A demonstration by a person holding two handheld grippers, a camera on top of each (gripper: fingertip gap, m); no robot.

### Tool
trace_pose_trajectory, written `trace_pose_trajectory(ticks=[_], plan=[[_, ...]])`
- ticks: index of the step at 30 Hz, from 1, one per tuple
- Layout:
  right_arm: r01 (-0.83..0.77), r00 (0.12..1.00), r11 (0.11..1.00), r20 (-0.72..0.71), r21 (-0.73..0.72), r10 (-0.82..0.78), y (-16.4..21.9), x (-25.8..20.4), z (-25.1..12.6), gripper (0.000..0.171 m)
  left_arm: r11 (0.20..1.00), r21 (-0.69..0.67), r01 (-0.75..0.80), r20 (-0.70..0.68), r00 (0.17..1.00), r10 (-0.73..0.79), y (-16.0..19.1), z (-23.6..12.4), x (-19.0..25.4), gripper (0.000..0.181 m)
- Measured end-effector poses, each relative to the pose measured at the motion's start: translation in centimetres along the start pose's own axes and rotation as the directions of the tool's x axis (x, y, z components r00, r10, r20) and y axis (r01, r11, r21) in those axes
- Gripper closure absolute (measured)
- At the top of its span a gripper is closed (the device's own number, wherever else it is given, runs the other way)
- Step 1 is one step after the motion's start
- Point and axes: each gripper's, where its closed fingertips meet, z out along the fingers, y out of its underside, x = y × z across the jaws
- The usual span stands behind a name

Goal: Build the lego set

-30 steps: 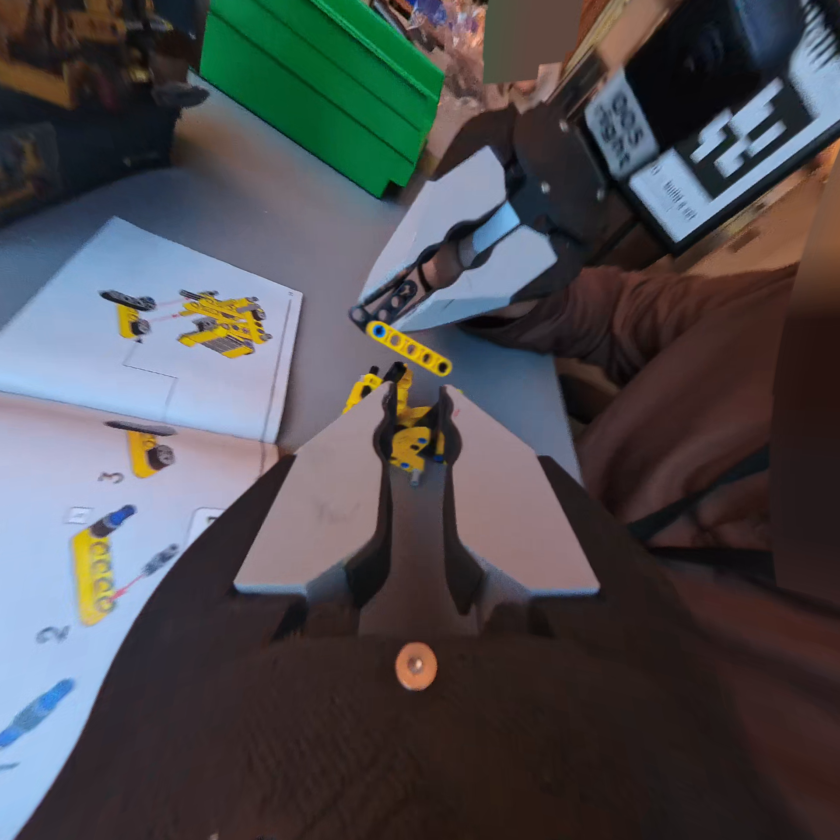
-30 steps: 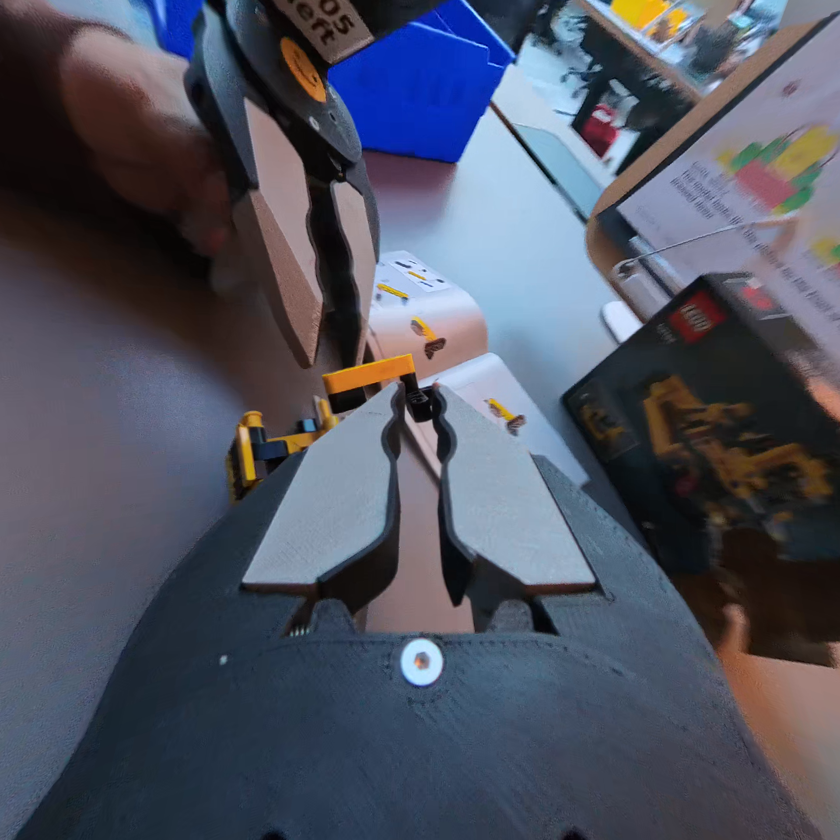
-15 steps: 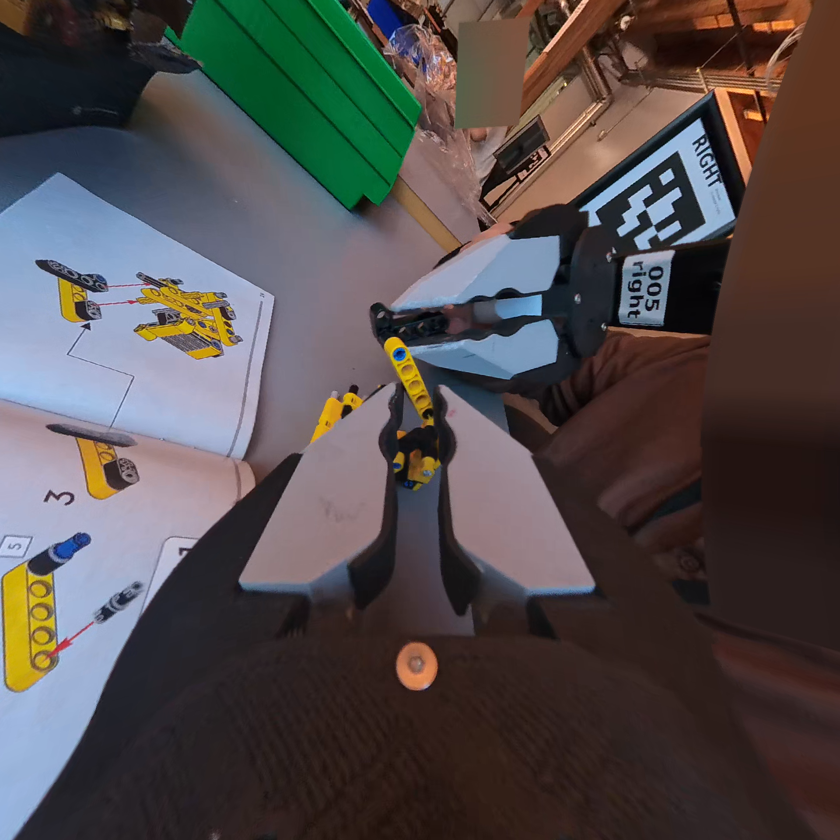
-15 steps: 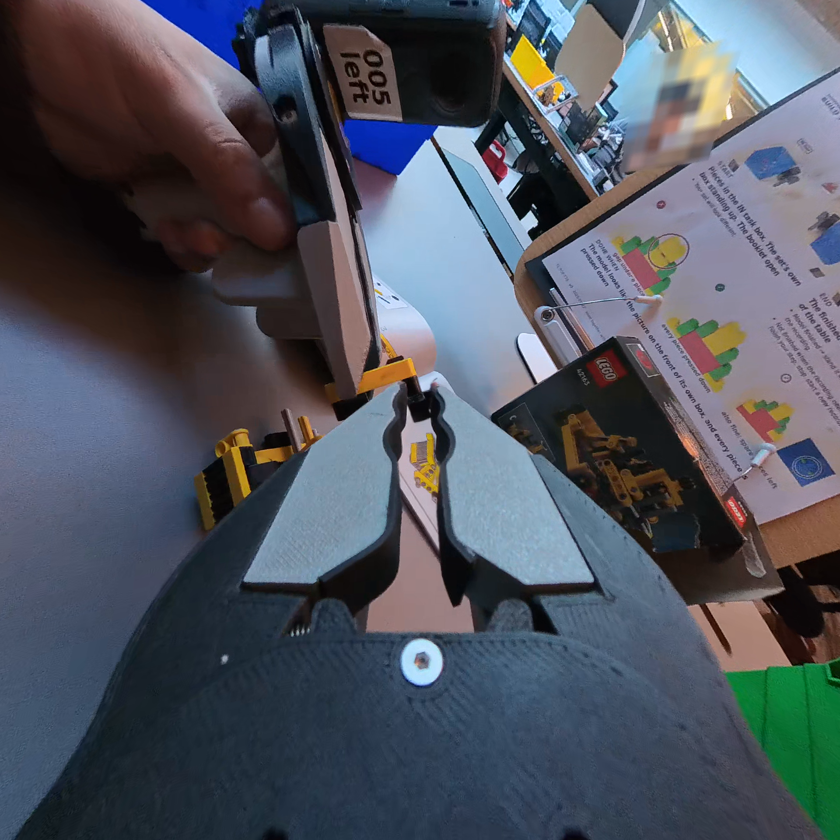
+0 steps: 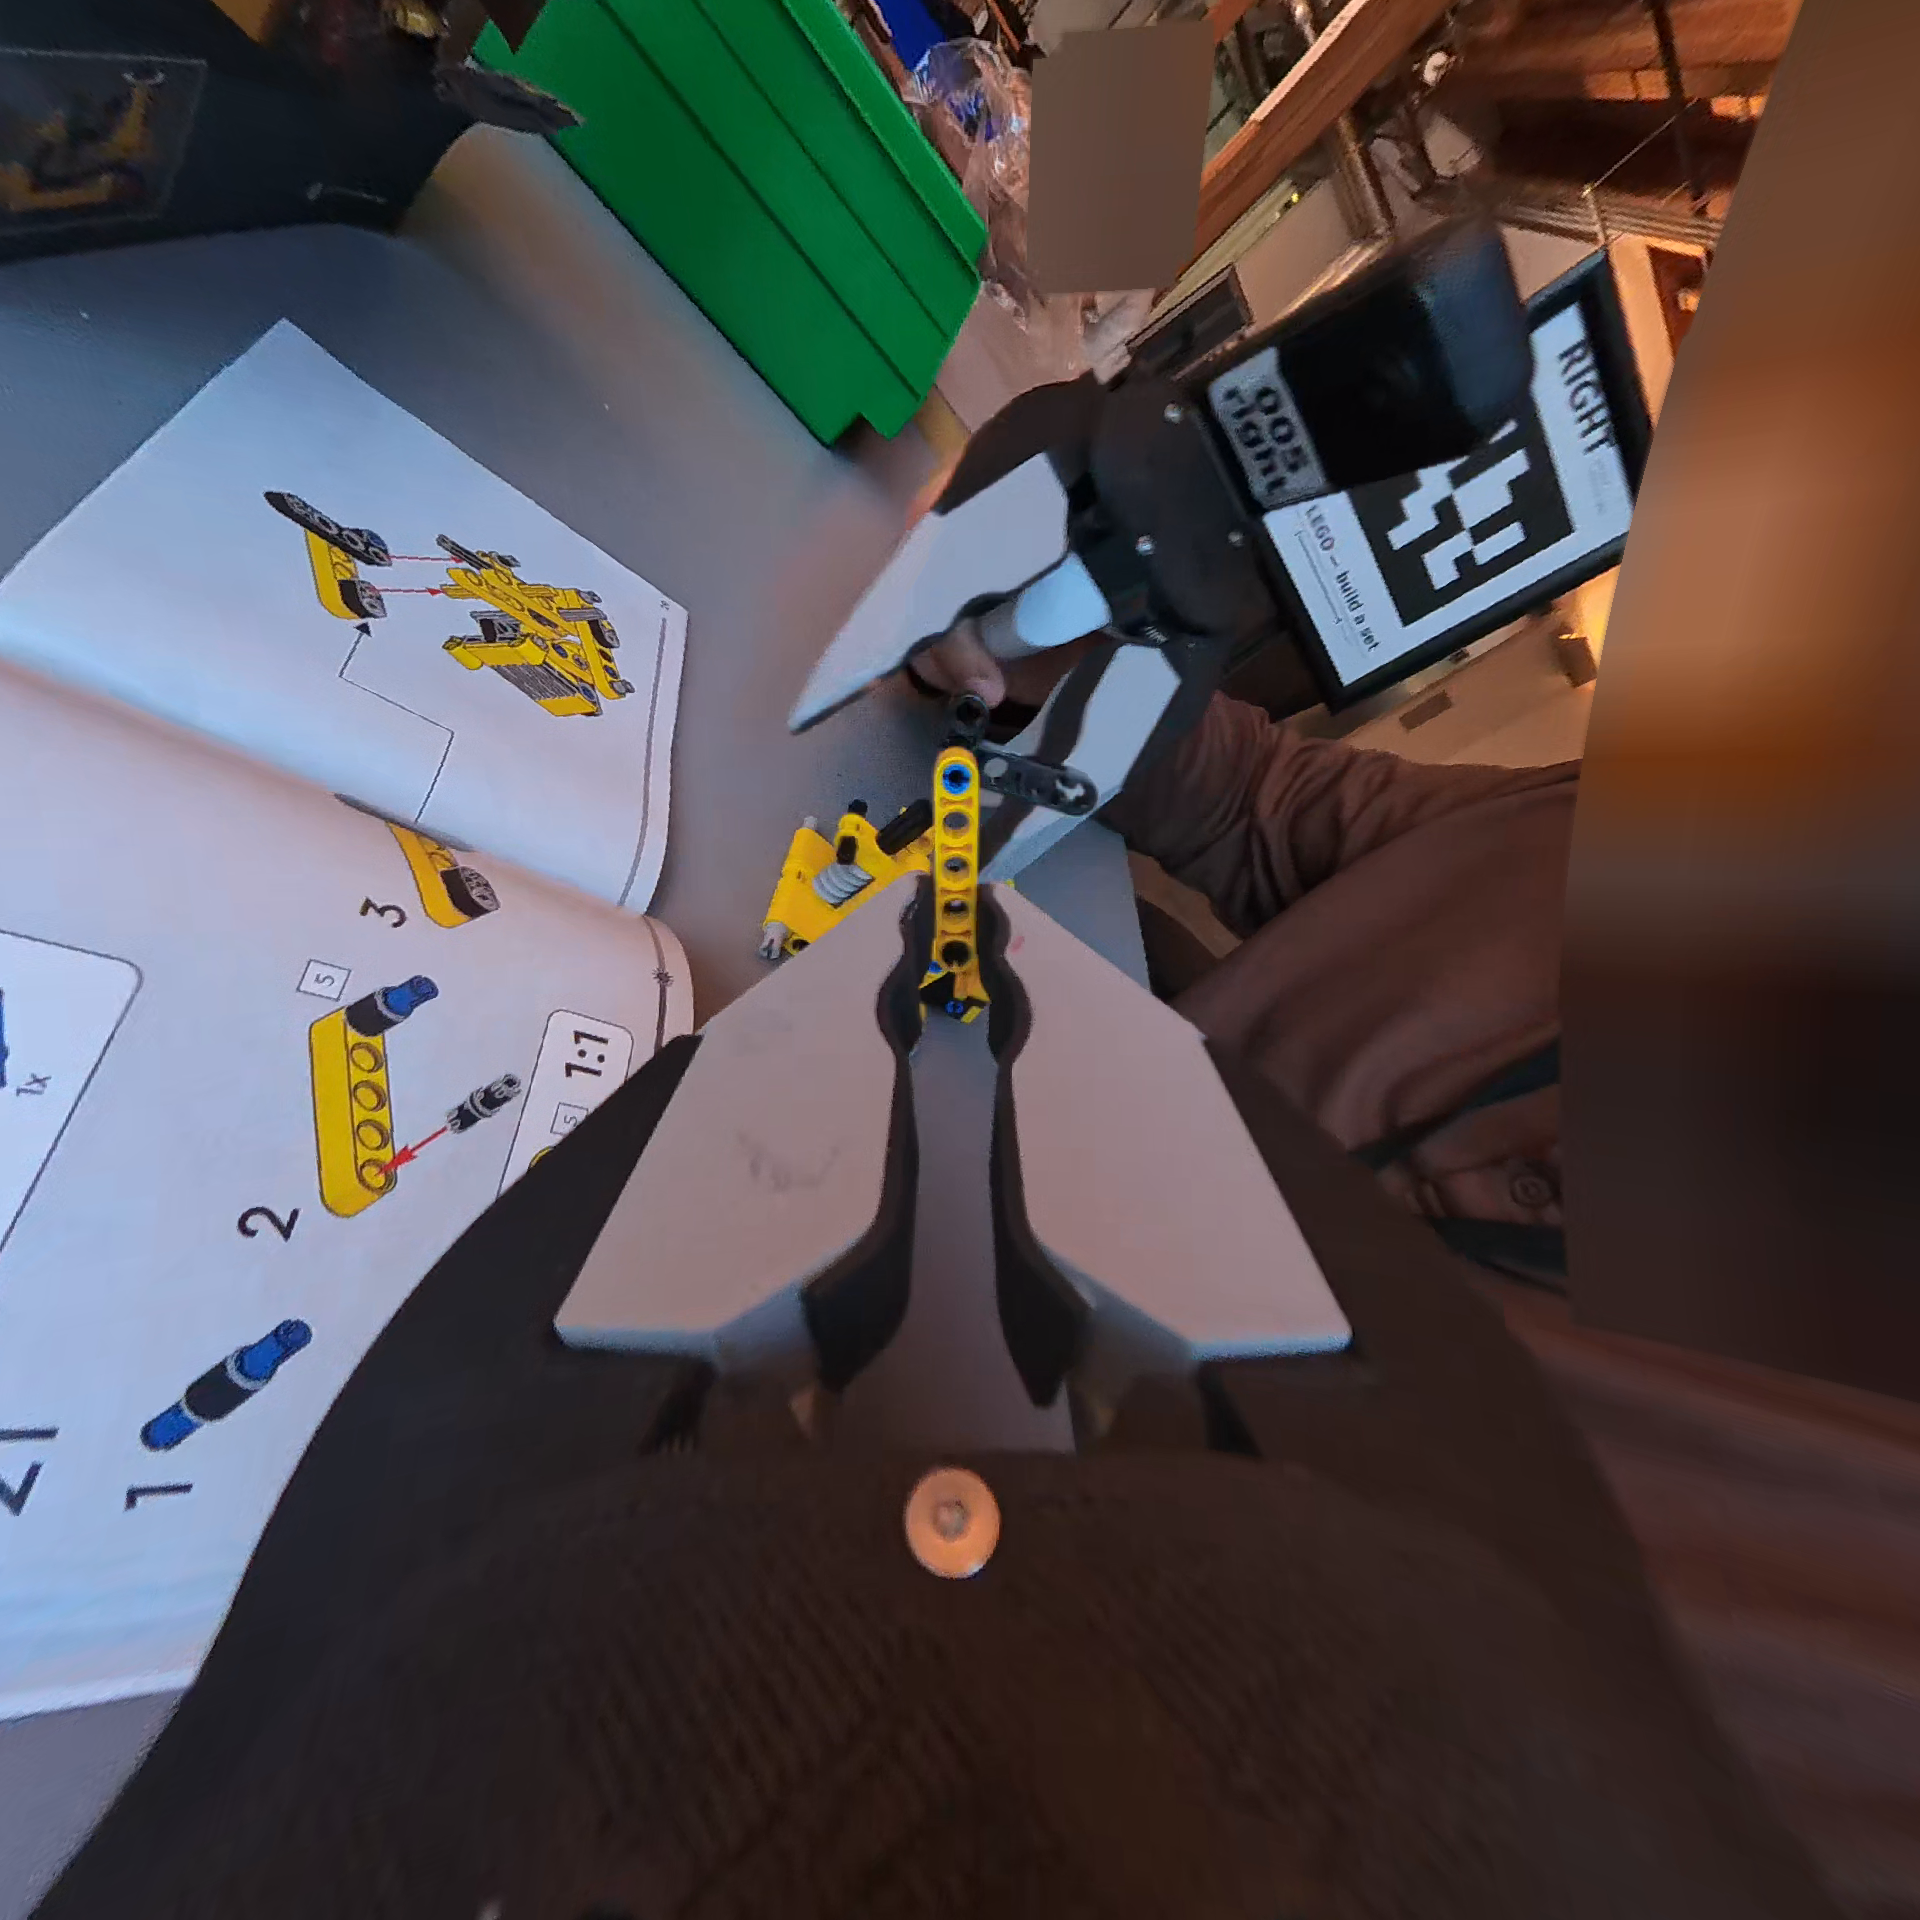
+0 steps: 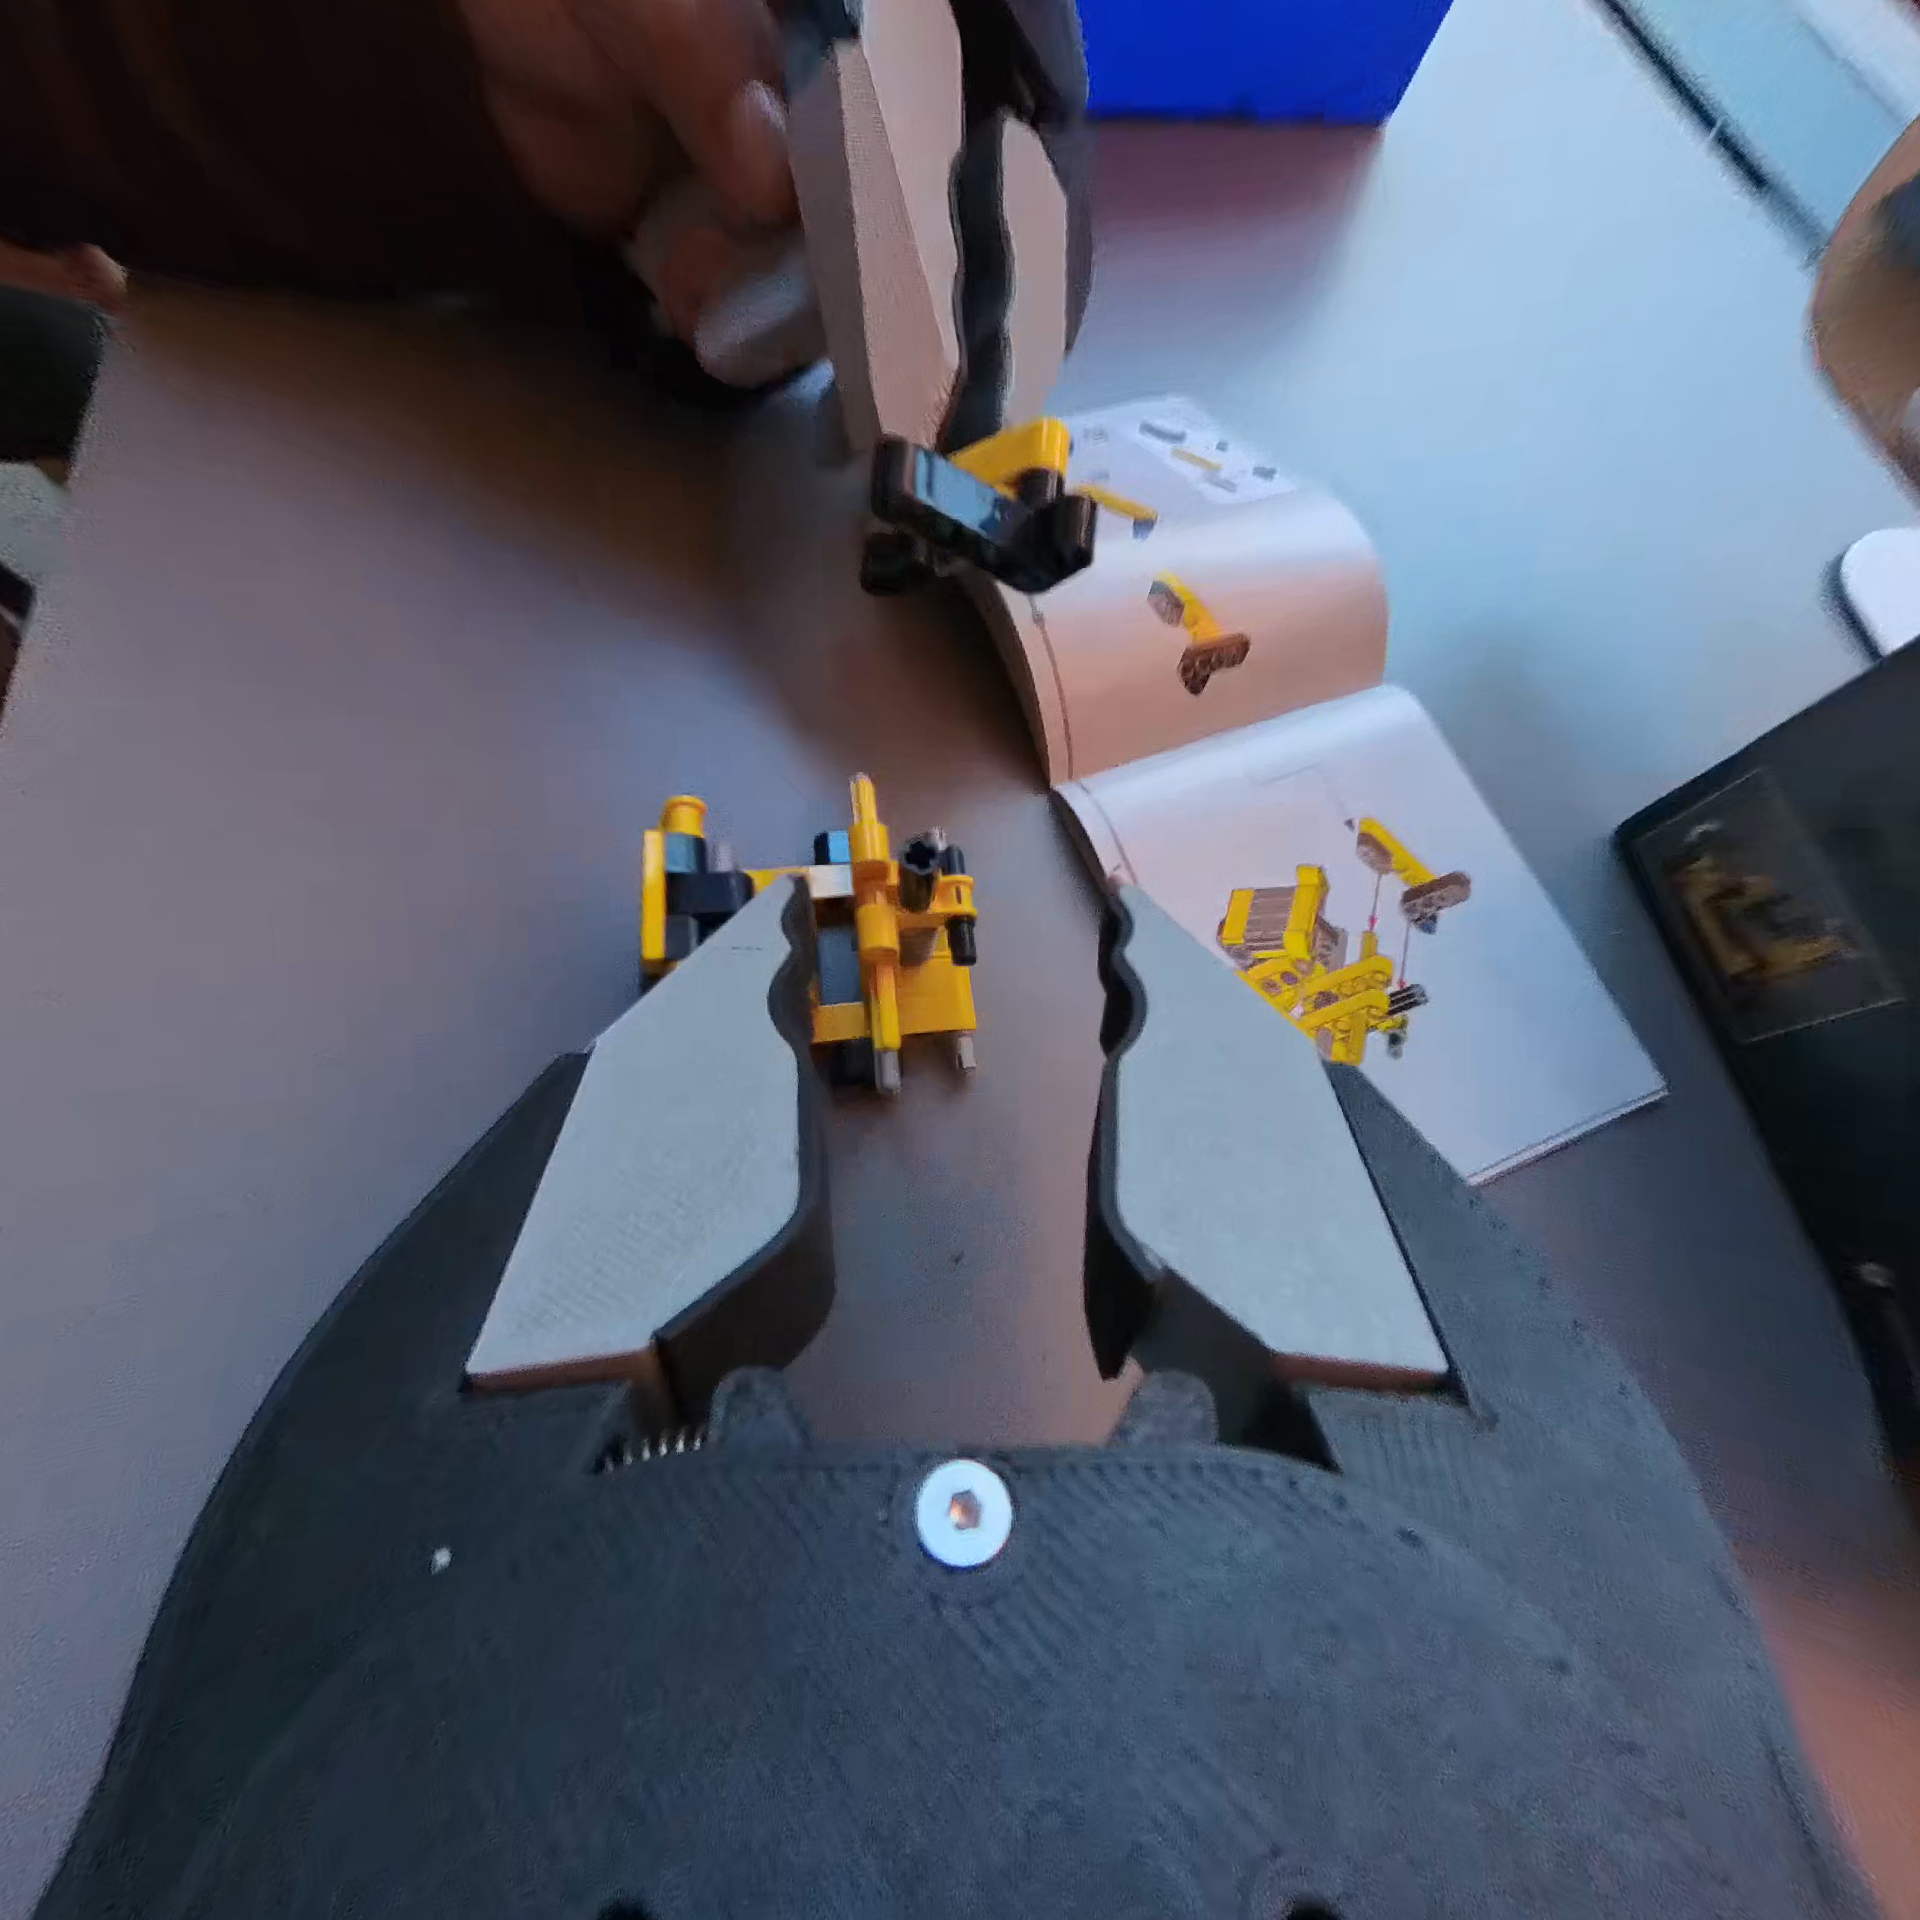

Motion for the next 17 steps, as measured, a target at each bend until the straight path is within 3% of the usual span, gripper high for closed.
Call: trace_pose_trajectory(ticks=[6, 17], plan=[[-0.014, 0.995, 0.995, 0.093, -0.101, 0.024, 1.7, -0.8, 1.8, 0.149, 0.999, 0.012, 0.036, -0.054, 0.998, -0.035, 0.3, 0.5, 0.0, 0.177], [0.042, 0.999, 0.999, 0.0, -0.027, -0.042, 0.2, -0.8, 1.7, 0.15, 0.995, 0.05, 0.083, -0.077, 0.994, -0.079, 0.0, 0.6, -0.2, 0.177]])
